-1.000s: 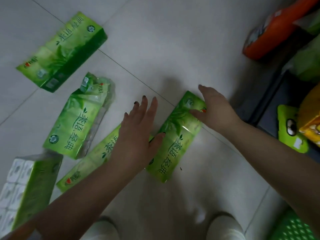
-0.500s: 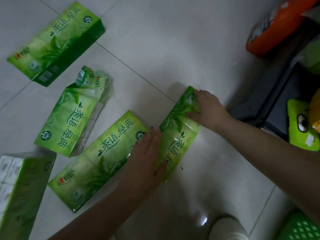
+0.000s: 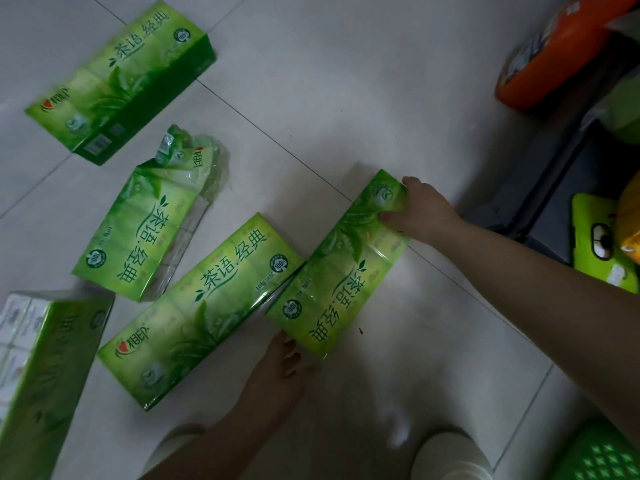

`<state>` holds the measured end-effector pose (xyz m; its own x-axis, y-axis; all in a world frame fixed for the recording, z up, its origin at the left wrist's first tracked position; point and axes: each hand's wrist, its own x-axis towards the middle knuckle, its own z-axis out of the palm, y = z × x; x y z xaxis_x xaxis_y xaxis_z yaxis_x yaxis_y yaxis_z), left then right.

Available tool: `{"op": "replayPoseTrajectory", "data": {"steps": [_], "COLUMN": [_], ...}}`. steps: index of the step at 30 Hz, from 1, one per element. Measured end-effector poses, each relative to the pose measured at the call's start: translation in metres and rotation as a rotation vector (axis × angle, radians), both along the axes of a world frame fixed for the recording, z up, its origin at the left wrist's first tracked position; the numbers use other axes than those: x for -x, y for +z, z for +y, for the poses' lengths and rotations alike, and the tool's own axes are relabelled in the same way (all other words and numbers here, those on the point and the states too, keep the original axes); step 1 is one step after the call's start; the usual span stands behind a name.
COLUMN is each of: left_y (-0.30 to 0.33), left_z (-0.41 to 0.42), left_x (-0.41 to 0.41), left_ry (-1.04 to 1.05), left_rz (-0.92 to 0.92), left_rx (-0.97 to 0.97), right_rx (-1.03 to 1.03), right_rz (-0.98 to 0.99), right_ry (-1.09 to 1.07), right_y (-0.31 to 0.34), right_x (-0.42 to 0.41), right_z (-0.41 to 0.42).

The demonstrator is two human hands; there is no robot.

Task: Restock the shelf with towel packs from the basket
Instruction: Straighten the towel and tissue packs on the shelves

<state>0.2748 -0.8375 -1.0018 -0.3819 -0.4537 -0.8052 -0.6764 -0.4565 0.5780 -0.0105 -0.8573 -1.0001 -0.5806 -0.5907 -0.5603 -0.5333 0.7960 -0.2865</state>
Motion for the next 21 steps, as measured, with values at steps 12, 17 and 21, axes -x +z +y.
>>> {"op": "replayPoseTrajectory", "data": {"steps": [12,17,21], "left_y": [0.013,0.023,0.036], "left_z": [-0.004,-0.004,-0.013], "left_x": [0.003,-0.001,-0.005], "left_ry": [0.312,0.312,0.173], "left_rz": [0.091,0.136,0.209], "left_rx": [-0.368,-0.431,-0.312], "right_rx": [-0.034,-0.019,0.016], "right_rz": [0.127,0.211,0.280], "right_ry": [0.177,0.246,0.217], "right_y": [0.057,0.097,0.119], "right_x": [-0.019,-0.021,-0.019], "right_z": [-0.003,-0.004,-0.001]}}
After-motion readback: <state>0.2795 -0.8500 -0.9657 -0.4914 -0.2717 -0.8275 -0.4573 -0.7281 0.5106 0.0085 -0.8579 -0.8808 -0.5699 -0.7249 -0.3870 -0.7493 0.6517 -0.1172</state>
